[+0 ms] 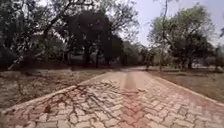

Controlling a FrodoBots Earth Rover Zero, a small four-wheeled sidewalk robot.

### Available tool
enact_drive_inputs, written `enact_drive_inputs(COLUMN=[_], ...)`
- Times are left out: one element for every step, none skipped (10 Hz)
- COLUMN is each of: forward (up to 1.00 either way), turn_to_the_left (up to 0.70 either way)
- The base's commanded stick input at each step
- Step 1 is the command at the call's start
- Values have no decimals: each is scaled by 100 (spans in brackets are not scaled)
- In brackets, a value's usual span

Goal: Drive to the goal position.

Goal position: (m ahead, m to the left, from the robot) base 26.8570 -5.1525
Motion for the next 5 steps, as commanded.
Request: enact_drive_inputs(forward=[70,70,70,70,70], turn_to_the_left=[-29,-11,0,0,0])
